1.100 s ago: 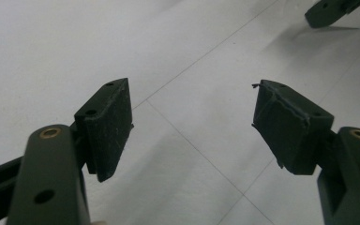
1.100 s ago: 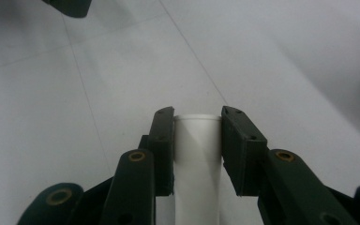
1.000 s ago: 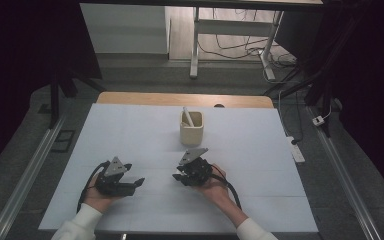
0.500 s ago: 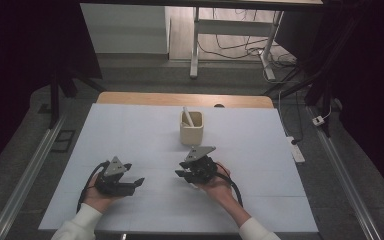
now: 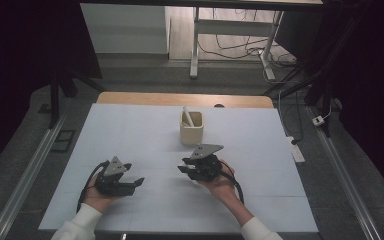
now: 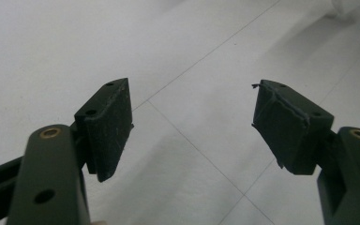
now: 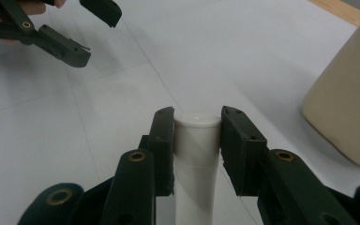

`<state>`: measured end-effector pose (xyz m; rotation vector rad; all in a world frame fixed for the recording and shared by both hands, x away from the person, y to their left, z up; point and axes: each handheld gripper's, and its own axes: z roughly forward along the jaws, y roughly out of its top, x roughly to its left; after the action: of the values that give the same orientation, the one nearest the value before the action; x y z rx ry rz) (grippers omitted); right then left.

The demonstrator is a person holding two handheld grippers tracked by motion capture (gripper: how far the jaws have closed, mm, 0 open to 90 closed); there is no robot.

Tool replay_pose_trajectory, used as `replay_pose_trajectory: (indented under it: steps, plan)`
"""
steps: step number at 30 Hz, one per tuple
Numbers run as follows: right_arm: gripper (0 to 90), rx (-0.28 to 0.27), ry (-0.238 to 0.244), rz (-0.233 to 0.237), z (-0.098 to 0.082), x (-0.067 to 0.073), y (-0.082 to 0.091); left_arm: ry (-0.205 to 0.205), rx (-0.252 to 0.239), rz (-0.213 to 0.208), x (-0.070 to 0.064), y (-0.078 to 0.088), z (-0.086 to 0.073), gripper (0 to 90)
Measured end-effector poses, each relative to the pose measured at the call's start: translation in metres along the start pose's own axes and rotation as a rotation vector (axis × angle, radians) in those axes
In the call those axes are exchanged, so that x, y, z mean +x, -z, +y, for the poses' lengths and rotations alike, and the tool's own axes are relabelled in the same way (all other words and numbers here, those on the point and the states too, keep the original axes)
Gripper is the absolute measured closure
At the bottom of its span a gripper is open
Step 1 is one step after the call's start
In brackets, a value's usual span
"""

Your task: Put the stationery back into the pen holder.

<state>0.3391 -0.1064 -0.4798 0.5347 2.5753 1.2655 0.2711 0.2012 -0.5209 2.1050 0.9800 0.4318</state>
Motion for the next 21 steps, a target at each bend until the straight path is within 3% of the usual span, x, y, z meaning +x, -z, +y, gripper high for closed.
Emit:
replay_pose_trajectory:
  steps: [15, 21]
  plan:
    - [65.9, -0.087, -0.031, -0.034, 0.004, -0.012, 0.022, 0.001, 0.001, 0.000, 0.000, 0.000, 0.000, 28.1]
    - [65.9, -0.135, -0.036, -0.072, 0.006, -0.016, 0.031, 0.001, 0.001, 0.002, 0.000, 0.000, 0.000, 28.1]
